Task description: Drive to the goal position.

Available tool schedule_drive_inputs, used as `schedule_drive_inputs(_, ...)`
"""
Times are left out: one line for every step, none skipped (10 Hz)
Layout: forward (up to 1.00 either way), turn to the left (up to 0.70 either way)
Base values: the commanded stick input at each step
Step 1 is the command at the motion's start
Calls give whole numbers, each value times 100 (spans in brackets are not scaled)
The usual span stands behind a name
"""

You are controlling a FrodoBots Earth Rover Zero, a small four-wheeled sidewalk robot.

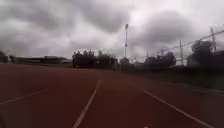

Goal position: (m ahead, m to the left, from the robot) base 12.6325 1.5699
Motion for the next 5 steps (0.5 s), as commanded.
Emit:
schedule_drive_inputs(70, 0)
schedule_drive_inputs(70, 0)
schedule_drive_inputs(70, 0)
schedule_drive_inputs(70, 0)
schedule_drive_inputs(70, 0)
